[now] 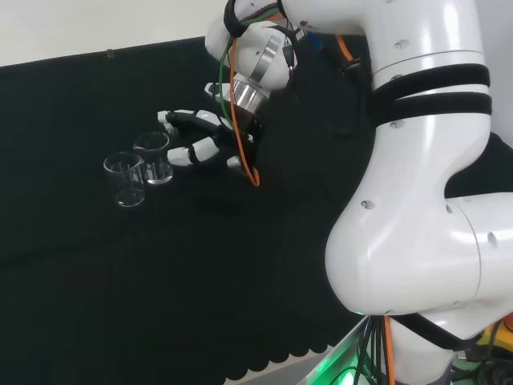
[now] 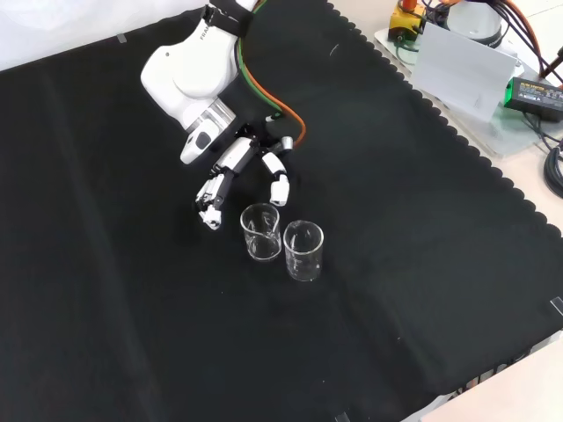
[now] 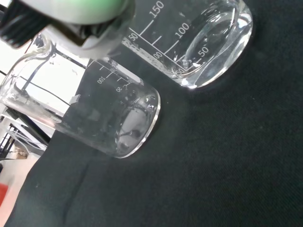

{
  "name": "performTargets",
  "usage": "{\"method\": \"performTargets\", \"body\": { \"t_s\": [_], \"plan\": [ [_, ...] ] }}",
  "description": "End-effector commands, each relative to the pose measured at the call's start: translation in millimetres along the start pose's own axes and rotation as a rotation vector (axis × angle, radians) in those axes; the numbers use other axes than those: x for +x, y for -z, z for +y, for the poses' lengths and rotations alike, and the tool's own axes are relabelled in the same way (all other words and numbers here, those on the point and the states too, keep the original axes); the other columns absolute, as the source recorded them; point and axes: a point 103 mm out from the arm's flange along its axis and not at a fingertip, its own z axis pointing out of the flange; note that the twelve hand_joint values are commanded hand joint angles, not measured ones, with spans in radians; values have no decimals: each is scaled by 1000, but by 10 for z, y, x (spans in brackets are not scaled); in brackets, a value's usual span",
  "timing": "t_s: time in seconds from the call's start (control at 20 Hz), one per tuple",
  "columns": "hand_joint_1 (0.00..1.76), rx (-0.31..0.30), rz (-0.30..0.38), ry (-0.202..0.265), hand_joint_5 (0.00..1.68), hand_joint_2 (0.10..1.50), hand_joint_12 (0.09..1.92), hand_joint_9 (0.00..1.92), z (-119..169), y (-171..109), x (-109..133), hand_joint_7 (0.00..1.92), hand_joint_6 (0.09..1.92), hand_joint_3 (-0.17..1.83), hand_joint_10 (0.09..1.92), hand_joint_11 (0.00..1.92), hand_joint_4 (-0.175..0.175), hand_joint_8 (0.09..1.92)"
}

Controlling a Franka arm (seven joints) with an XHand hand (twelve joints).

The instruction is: Pick up the beaker on the right.

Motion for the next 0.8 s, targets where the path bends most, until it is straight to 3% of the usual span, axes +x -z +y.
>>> {"method": "performTargets", "body": {
  "t_s": [0.05,0.8],
  "plan": [
    [893,36,24,19,268,462,1179,272,67,-79,25,180,87,709,662,0,-53,626],
    [886,53,29,74,291,463,1245,349,144,-150,113,250,87,714,645,0,-55,627]
  ]
}}
